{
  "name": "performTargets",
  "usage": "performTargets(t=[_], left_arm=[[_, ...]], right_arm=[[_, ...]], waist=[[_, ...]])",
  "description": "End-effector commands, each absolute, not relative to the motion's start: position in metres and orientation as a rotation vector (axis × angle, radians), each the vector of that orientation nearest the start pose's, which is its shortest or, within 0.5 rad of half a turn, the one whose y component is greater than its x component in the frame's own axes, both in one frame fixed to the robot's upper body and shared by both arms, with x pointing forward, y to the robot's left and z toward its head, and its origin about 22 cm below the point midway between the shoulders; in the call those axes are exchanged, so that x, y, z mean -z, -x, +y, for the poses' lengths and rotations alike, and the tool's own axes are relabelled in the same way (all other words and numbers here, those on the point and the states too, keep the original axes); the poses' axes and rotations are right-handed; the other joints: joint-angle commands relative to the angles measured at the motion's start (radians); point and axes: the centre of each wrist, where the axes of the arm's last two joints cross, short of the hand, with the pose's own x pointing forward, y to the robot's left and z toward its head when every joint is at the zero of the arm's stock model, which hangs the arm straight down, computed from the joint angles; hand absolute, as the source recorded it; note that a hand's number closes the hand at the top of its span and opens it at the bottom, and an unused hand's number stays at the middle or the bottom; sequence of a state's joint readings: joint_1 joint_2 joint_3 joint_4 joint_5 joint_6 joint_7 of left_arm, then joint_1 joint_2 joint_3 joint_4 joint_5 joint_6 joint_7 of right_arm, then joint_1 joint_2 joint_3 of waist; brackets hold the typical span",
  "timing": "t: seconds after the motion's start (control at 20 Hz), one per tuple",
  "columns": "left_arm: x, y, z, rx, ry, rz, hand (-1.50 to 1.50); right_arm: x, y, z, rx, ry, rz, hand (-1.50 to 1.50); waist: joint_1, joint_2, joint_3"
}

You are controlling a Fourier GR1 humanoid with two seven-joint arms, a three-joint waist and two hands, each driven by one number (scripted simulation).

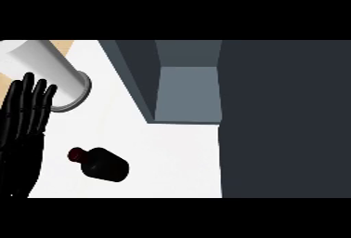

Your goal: Pick up the wine, place it into the cabinet and close the cabinet

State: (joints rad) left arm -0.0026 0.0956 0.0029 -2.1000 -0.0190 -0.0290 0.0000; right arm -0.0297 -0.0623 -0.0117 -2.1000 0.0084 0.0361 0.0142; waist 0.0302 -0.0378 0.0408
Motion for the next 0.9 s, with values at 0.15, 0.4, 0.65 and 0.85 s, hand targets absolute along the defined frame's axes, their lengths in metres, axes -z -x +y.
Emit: performTargets(t=[0.15, 0.4, 0.65, 0.85], left_arm=[[-0.133, -0.162, 0.224, 0.324, 0.19, -2.094, -1.5], [-0.098, -0.15, 0.198, 0.187, 0.583, -1.849, -1.5], [-0.126, -0.105, 0.203, 0.195, 0.628, -1.818, -1.5], [-0.156, -0.085, 0.192, 0.211, 0.642, -1.827, -1.5]], right_arm=[[-0.117, -0.186, -0.242, -0.114, -0.034, -2.095, -1.5], [-0.123, -0.172, -0.241, -0.269, -0.235, -1.942, -1.5], [-0.139, -0.154, -0.246, -0.276, -0.262, -1.931, -1.5], [-0.174, -0.137, -0.24, -0.277, -0.257, -1.921, -1.5]], waist=[[-0.024, 0.03, -0.04], [-0.036, 0.03, -0.042], [-0.024, 0.033, -0.041], [-0.026, 0.034, -0.041]])
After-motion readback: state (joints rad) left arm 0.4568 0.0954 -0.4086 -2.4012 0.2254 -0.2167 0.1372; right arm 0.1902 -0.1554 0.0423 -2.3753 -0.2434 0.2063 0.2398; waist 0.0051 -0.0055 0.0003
